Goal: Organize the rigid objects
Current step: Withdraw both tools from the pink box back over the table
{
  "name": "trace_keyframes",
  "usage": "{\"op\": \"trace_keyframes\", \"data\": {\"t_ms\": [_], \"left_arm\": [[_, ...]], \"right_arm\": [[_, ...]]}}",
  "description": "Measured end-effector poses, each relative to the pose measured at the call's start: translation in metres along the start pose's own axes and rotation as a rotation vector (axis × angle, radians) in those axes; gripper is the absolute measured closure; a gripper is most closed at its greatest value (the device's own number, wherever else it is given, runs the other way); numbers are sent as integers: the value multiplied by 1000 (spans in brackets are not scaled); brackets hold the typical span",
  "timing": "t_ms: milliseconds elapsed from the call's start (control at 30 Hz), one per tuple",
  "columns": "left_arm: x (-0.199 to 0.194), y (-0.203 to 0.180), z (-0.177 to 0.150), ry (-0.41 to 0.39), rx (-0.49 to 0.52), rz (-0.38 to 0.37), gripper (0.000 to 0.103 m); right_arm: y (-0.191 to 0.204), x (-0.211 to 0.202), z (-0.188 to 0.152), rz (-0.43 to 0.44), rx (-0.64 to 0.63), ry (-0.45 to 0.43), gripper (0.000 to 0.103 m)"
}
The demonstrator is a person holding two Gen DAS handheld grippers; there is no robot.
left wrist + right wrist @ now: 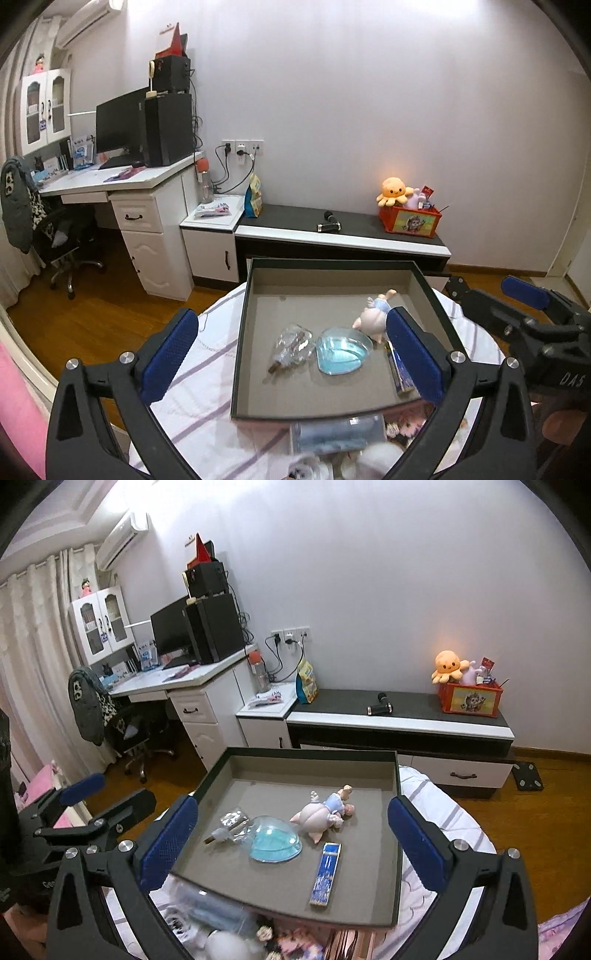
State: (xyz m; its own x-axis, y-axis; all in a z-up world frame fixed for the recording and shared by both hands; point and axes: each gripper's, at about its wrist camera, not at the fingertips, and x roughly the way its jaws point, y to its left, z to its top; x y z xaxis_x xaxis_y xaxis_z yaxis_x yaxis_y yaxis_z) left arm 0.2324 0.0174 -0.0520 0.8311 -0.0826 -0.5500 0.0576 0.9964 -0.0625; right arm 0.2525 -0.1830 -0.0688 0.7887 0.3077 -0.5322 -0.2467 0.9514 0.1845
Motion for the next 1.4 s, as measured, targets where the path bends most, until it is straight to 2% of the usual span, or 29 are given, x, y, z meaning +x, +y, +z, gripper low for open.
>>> {"op": "trace_keyframes", "data": {"t_ms": [233,433,733,1000,1233,1400], "left_arm": [[-49,-2,-24,-35,-5,-1,0],[-82,-5,-53,-29,-13,1,0],[-114,-10,-92,-11,-1,47,0],[-117,-14,-126,43,8,40,0],[-112,-17,-136,66,19,38,0],[-101,-16,-142,95,22,41,0]], "right_arm": [[6,-51,-20,2,16,-52,0],[14,-89,-42,-16,15,-83,0],[26,-116,-81,-20,24,-70,0],[22,-120,-113,-27,44,-20,0],[17,-117,-125,-51,39,13,0],[13,-105,-145,-64,36,83,0]]}}
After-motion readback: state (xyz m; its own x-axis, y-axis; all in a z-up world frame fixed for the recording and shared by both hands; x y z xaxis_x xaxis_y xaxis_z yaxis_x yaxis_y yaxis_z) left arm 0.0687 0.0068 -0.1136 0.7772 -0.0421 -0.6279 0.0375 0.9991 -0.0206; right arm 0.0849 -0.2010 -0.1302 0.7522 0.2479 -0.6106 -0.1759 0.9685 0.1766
